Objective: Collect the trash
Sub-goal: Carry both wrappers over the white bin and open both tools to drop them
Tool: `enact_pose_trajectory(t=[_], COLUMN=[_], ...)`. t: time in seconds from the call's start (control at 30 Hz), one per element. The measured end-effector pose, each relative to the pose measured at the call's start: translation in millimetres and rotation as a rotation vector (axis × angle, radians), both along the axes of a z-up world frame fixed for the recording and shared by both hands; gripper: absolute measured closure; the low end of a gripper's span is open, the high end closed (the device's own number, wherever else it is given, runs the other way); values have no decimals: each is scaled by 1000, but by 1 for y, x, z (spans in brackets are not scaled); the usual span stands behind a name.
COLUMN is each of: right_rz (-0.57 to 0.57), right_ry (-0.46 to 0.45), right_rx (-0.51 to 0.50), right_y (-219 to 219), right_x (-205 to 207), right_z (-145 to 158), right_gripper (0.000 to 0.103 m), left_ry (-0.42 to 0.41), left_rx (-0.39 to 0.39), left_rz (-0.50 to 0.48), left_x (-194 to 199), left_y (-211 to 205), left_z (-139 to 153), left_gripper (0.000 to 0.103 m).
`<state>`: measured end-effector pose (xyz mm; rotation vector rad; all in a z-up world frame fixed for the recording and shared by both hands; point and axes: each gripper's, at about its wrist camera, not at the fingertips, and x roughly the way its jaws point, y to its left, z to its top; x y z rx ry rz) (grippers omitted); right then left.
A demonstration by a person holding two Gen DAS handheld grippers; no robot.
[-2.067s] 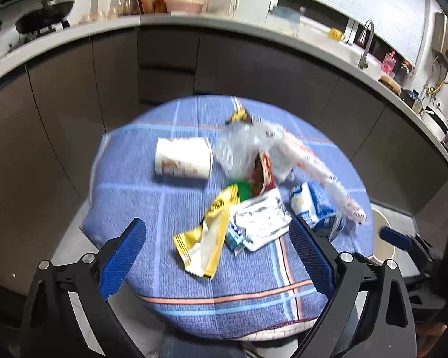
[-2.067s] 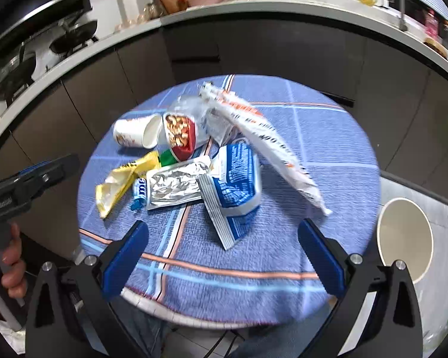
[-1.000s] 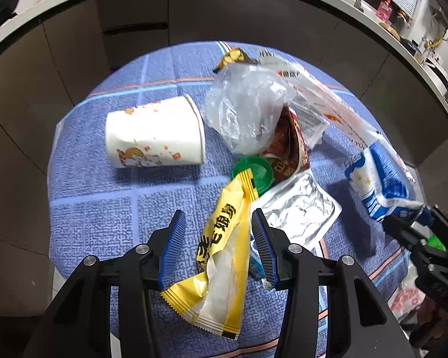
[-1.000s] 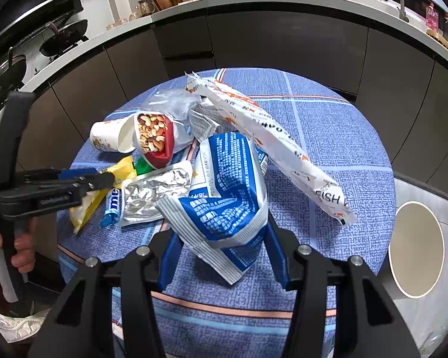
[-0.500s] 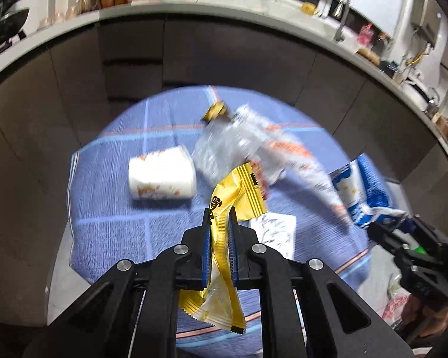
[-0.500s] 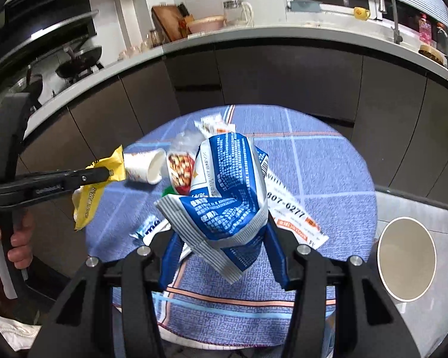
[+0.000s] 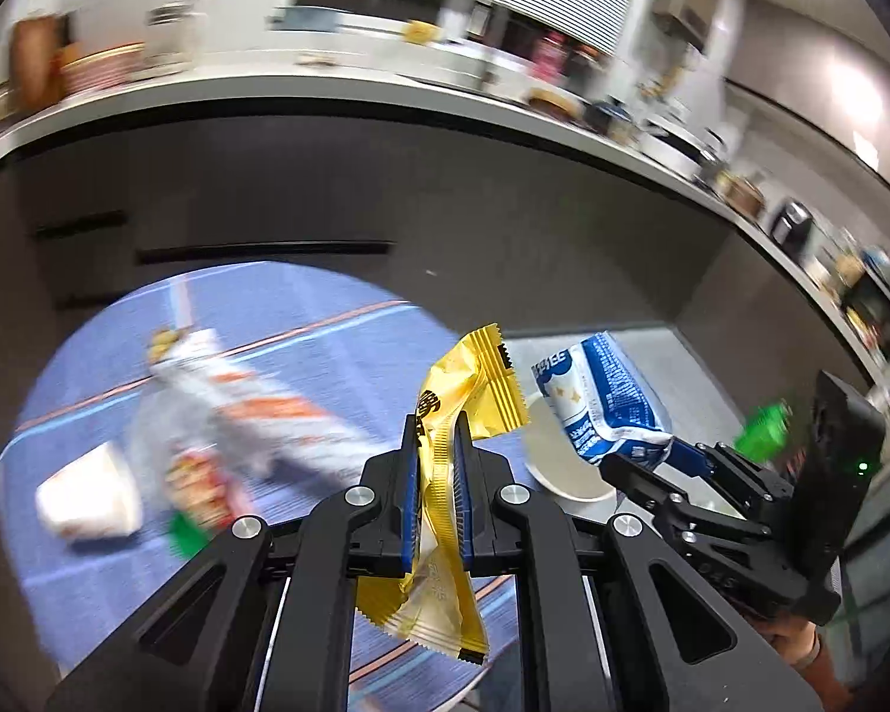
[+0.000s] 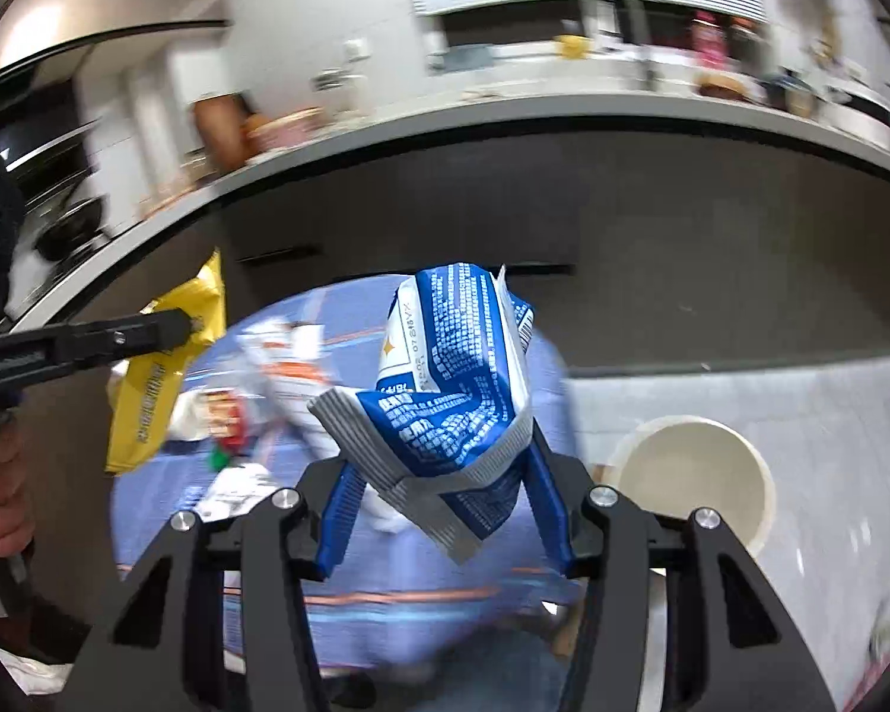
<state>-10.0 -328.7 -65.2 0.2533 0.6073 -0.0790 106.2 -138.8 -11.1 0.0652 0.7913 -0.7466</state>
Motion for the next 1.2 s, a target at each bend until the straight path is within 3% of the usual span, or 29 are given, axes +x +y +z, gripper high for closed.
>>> enact_pose_trajectory(t=[0.27, 0.5, 0.87, 1.07, 1.2], right_rz=[-230, -284, -250, -245, -238], right_ry=[105, 171, 273, 296, 307], right_rx=[75, 111, 95, 104, 99], right_y=[-98, -135, -158, -162, -164], right_x=[-31, -26, -2, 4, 10], right_z=[-64, -105, -158, -166, -169], right_gripper=[52, 52, 52, 51, 49], left_ry=[113, 232, 332, 347, 334], left_rx=[45, 106, 227, 264, 269], left_rz=[-220, -293, -285, -275, -267], left_x=[12, 24, 44, 48, 46], left_y=[-135, -222, -298, -311, -320], left_z=[-45, -101, -183, -209, -215], left_gripper=[94, 94, 93, 93, 84])
